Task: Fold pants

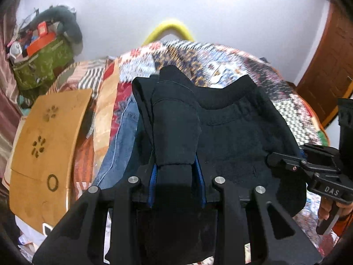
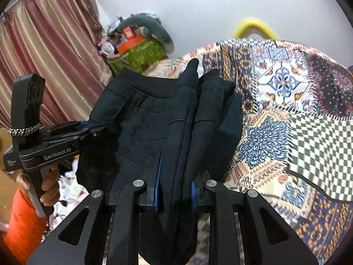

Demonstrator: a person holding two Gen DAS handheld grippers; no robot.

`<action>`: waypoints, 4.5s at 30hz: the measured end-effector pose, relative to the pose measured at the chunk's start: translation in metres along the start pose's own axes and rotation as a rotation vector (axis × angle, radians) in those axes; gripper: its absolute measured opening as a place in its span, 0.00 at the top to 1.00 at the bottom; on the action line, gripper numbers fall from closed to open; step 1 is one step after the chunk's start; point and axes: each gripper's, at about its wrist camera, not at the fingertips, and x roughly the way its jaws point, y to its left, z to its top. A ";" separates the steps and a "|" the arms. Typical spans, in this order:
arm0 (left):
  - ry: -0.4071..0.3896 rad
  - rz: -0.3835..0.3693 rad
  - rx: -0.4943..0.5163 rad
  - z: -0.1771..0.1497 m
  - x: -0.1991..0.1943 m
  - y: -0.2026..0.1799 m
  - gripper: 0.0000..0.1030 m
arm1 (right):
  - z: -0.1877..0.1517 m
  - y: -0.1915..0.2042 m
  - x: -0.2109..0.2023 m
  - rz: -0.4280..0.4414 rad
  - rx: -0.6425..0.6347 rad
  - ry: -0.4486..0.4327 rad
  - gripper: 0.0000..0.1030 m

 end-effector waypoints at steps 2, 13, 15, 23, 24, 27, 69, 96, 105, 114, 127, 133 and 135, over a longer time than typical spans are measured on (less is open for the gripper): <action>0.030 0.004 -0.018 -0.003 0.023 0.008 0.71 | 0.000 -0.004 0.017 -0.009 0.001 -0.006 0.82; 0.116 0.014 -0.129 -0.017 0.065 0.032 0.62 | -0.012 -0.019 0.042 -0.089 0.083 0.092 0.71; 0.118 0.023 -0.137 -0.018 0.053 0.032 0.62 | -0.017 -0.017 0.031 -0.072 0.087 0.094 0.71; -0.025 0.064 -0.113 -0.021 -0.066 0.013 0.62 | -0.022 0.023 -0.079 -0.049 0.003 -0.116 0.71; -0.053 0.072 -0.100 -0.022 -0.085 0.007 0.62 | -0.023 0.032 -0.095 -0.048 -0.017 -0.151 0.71; -0.168 0.081 -0.044 -0.029 -0.153 -0.021 0.61 | -0.032 0.062 -0.153 -0.032 -0.069 -0.267 0.71; -0.731 0.144 0.041 -0.227 -0.420 -0.158 0.00 | -0.189 0.204 -0.347 -0.203 -0.211 -0.758 0.01; -0.703 0.135 0.031 -0.221 -0.404 -0.153 0.00 | -0.194 0.200 -0.352 -0.225 -0.198 -0.744 0.01; -0.700 0.128 0.040 -0.222 -0.401 -0.157 0.00 | -0.193 0.199 -0.354 -0.224 -0.187 -0.748 0.01; -0.698 0.121 0.043 -0.220 -0.401 -0.157 0.00 | -0.194 0.198 -0.355 -0.223 -0.179 -0.750 0.01; -0.691 0.087 0.032 -0.219 -0.401 -0.152 0.00 | -0.195 0.198 -0.356 -0.228 -0.175 -0.752 0.01; -0.687 0.083 0.036 -0.219 -0.401 -0.152 0.00 | -0.195 0.200 -0.355 -0.233 -0.174 -0.753 0.01; -0.687 0.085 0.038 -0.220 -0.401 -0.152 0.00 | -0.195 0.200 -0.355 -0.233 -0.174 -0.753 0.01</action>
